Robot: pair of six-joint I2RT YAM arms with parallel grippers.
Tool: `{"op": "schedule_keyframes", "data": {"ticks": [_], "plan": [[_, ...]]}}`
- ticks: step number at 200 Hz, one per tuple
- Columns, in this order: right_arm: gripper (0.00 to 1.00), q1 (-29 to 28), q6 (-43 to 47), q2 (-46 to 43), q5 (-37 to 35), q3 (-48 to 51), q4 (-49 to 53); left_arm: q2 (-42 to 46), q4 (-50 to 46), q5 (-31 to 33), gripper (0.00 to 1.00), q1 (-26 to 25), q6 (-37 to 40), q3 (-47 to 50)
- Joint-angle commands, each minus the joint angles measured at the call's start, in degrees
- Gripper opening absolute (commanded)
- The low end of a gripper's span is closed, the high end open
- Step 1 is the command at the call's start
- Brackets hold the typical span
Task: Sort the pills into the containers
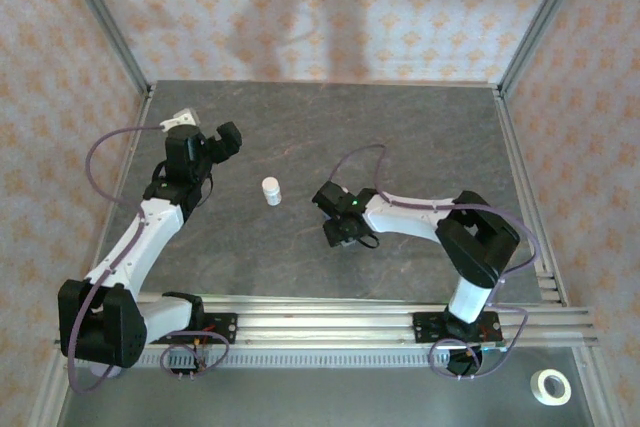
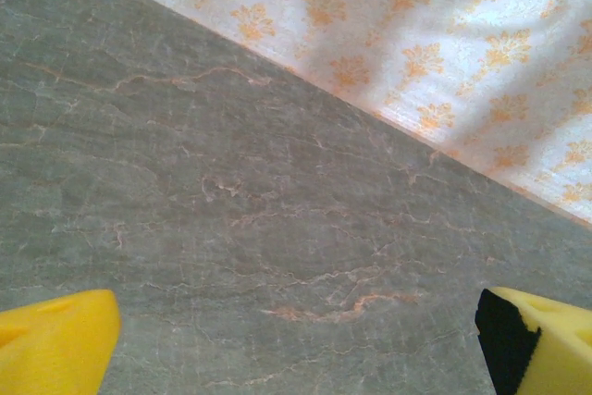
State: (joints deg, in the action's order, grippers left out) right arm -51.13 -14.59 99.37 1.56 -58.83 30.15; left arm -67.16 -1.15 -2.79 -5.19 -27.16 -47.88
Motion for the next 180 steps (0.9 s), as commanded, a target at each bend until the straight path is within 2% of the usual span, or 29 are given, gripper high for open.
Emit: {"op": "schedule_keyframes", "data": {"ticks": [1, 29, 63, 85, 119, 143, 180], "plan": [[0.62, -0.4, -0.4, 0.9, -0.7, 1.1, -0.9, -0.7, -1.5, -0.7, 1.00, -0.7, -0.8, -2.2], [0.55, -0.4, -0.3, 1.4, -0.9, 1.3, -1.5, -0.7, -2.0, -0.8, 1.00, -1.1, -0.8, -2.7], [0.38, 0.0, 0.4, 0.5, -1.5, 1.2, -1.6, -0.2, -2.6, -1.9, 1.00, -1.3, -2.1, -3.6], [0.36, 1.5, 1.6, -2.4, -1.8, 0.5, -1.1, 0.2, -3.3, -4.5, 1.00, -1.6, -3.1, -5.2], [0.34, 5.4, 4.0, -8.8, 1.3, -2.9, -0.7, -0.5, -2.4, -11.6, 1.00, -3.4, -9.8, -8.6], [0.34, 8.7, 7.0, -12.4, 6.4, -5.3, -2.5, -2.7, -1.4, -16.0, 1.00, -7.4, -13.6, -11.8], [0.34, 12.9, 11.3, -15.4, 14.2, -6.9, -7.4, -8.1, -2.0, -19.4, 1.00, -16.7, -17.5, -17.1]]}}
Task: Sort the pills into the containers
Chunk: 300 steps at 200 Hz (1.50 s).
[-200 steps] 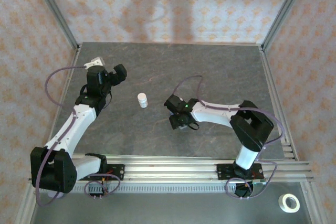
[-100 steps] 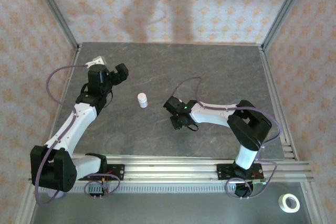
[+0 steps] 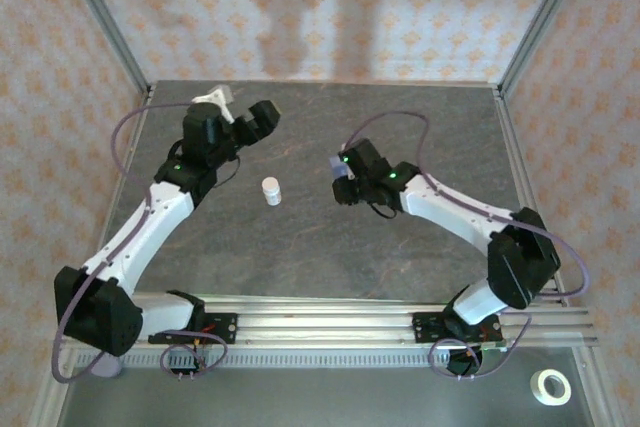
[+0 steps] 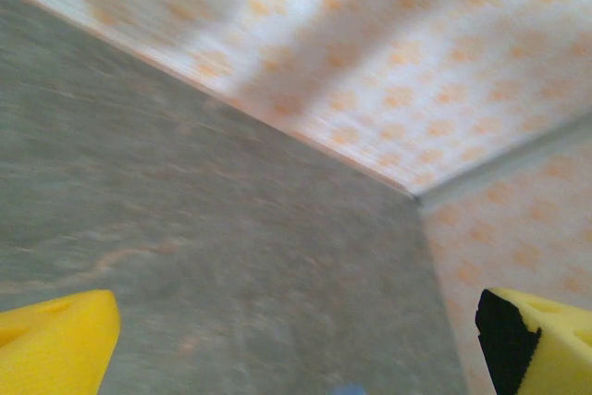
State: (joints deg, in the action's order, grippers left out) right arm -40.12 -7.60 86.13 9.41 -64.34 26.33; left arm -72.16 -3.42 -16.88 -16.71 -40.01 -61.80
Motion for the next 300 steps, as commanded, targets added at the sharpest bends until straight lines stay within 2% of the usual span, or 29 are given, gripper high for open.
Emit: {"op": "schedule_keyframes", "data": {"ticks": [1, 30, 60, 174, 300], "plan": [[0.34, 2.0, 4.5, -2.2, 6.5, -1.4, -3.7, -3.4, 0.4, -5.4, 1.00, -5.4, -4.8, -3.3], [0.33, 3.5, 4.6, -3.0, 10.2, -1.6, -6.4, -6.9, 5.5, -5.7, 1.00, -11.7, -9.1, -2.8], [0.33, 3.6, 3.2, -2.5, 10.4, -2.2, -6.6, -9.4, 11.3, -5.7, 1.00, -14.0, -13.2, -1.5], [0.33, 3.6, -0.7, -0.1, 8.7, -3.7, -7.9, -10.8, 18.5, -4.4, 0.99, -15.3, -20.2, 2.9], [0.33, 3.7, -1.0, -0.6, 9.8, -2.0, -9.0, -13.0, 20.3, -3.2, 0.99, -16.1, -19.8, 1.6]]}}
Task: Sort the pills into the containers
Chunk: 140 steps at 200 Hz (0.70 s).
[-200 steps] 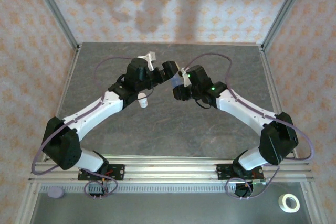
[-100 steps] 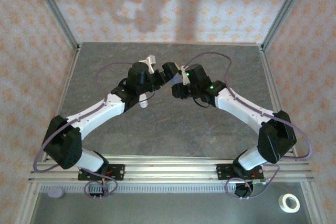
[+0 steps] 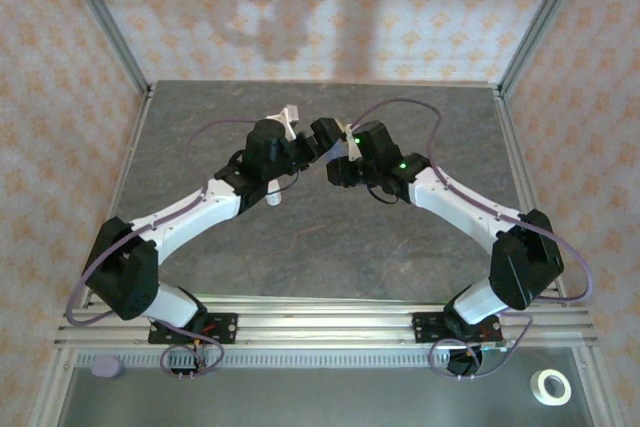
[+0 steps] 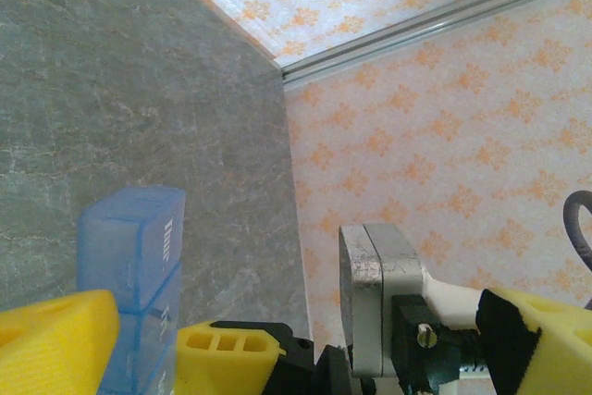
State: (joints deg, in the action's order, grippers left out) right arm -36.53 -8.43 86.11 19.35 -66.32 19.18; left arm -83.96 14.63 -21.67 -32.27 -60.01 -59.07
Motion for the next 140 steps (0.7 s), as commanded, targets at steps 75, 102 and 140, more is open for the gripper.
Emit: {"op": "schedule_keyframes", "data": {"ticks": [75, 102, 140], "plan": [[0.33, 0.2, -0.2, -0.6, -0.1, 1.1, -2.4, -2.9, 3.6, 1.8, 0.99, -0.8, -0.1, -3.3], [0.33, 0.3, -0.3, -0.2, -0.2, 1.7, -2.7, -3.0, 4.1, 1.6, 0.99, -1.1, -0.6, -4.3], [0.32, 0.8, -0.5, 0.4, -0.2, 2.2, -2.9, -2.7, 5.1, 1.5, 0.99, -1.8, -1.8, -4.9]]}}
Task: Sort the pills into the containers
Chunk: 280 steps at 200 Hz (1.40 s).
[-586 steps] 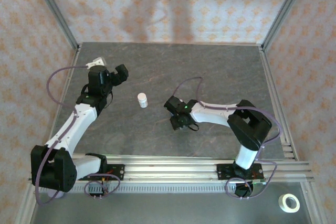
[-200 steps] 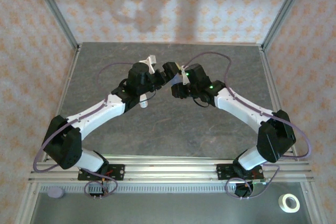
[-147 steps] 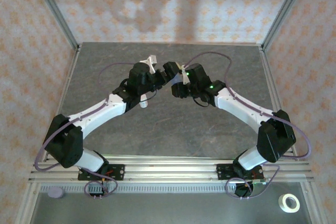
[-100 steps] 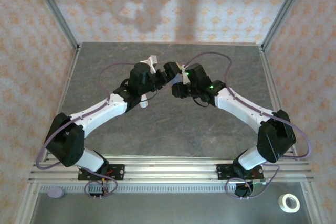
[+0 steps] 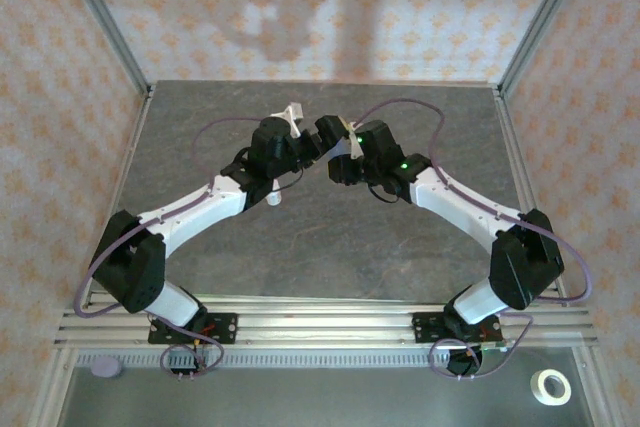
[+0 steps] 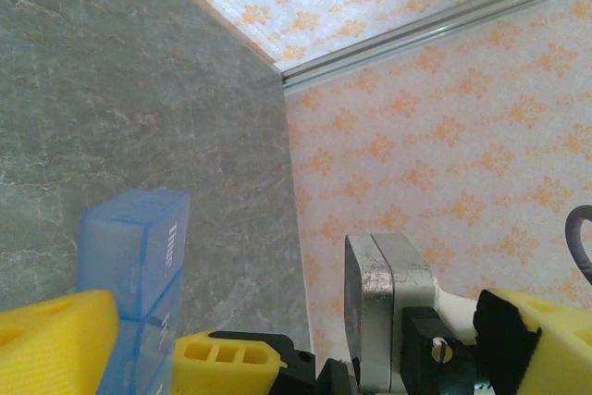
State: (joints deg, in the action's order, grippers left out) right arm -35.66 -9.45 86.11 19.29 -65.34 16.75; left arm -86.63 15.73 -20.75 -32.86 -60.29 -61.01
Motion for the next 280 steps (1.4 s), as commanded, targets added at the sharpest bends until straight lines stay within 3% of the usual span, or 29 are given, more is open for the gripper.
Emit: {"op": "schedule_keyframes", "data": {"ticks": [1, 73, 105, 123, 197, 280], "plan": [[0.32, 0.0, 0.5, 0.4, -0.2, 1.2, -0.5, 0.0, 4.0, 0.5, 0.99, -1.2, -1.6, -3.0], [0.32, 0.3, 0.2, 1.2, -0.3, 2.1, -1.1, 1.4, 5.7, 0.9, 0.99, -2.0, -1.8, -3.8], [0.32, 0.4, 0.1, 1.1, -0.4, 2.5, -1.1, 3.0, 16.6, 3.5, 1.00, -1.9, -2.6, 0.5], [0.32, 0.6, 0.0, 1.0, -0.5, 2.5, -0.9, 3.4, 18.2, 4.5, 0.99, -1.9, -2.8, 1.4], [0.32, 1.1, -0.6, 0.1, 0.3, 1.3, 0.3, 5.9, -0.7, 10.0, 1.00, -1.5, 3.6, 1.4], [0.32, 1.1, -1.5, 0.5, 2.8, -0.8, 0.4, 2.2, 0.1, 5.1, 0.99, -0.4, 0.4, 1.0]]}}
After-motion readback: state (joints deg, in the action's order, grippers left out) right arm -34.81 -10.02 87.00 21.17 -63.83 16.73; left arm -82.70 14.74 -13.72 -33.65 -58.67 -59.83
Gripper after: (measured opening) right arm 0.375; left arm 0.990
